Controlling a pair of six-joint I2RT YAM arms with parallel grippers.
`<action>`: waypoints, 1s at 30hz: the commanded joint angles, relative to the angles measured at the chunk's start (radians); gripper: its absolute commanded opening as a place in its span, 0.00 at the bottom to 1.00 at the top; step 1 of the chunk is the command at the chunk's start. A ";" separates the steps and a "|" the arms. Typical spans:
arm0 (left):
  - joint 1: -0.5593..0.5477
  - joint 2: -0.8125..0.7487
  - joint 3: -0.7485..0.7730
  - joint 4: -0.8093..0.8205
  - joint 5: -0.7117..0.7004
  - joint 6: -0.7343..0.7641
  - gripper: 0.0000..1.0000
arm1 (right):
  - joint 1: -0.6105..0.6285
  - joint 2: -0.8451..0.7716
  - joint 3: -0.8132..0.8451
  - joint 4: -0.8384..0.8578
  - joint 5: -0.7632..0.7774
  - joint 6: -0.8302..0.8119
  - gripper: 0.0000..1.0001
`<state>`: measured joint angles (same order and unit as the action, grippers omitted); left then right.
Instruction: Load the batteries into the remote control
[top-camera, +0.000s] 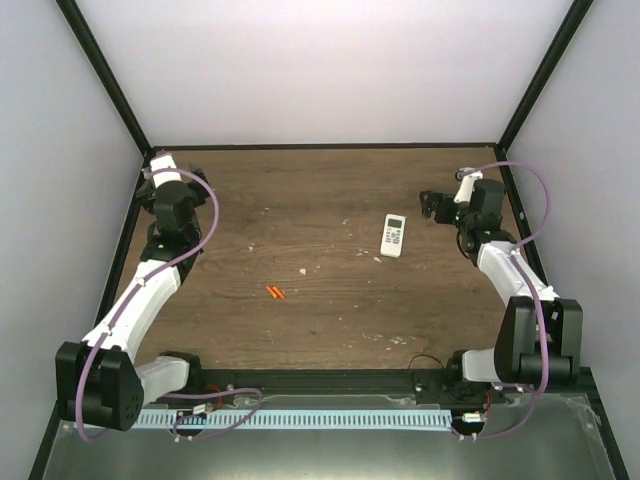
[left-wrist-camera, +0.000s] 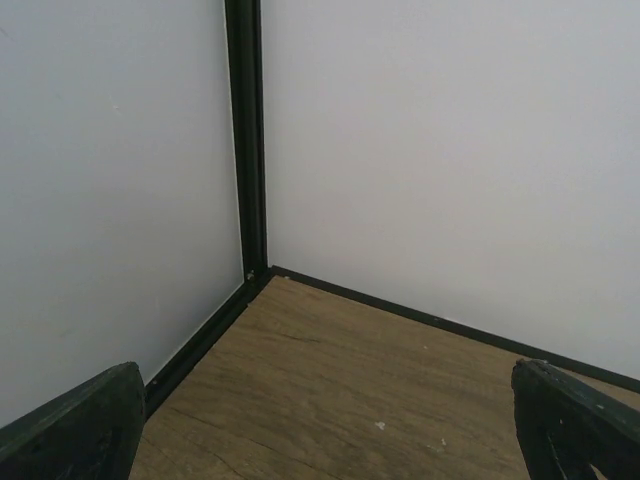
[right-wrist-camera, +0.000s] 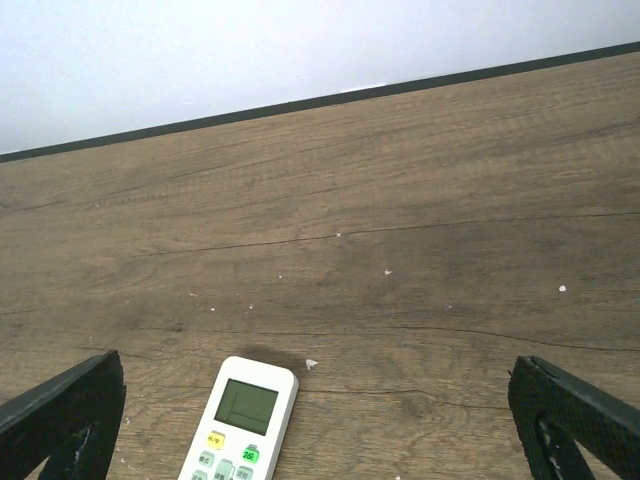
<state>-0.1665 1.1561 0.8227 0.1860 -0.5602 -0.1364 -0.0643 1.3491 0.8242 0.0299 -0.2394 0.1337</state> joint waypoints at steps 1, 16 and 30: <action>-0.004 -0.019 -0.011 0.035 -0.009 0.037 1.00 | -0.009 -0.027 0.012 0.006 0.028 0.008 1.00; -0.002 0.015 0.018 0.179 -0.003 0.224 1.00 | -0.007 -0.002 0.072 -0.079 0.044 0.037 1.00; -0.098 0.095 0.131 -0.120 0.164 0.111 1.00 | 0.232 0.370 0.397 -0.416 0.225 0.127 1.00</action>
<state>-0.2310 1.2430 0.9108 0.1257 -0.4175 -0.0048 0.0864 1.6398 1.1297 -0.2405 -0.0978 0.2066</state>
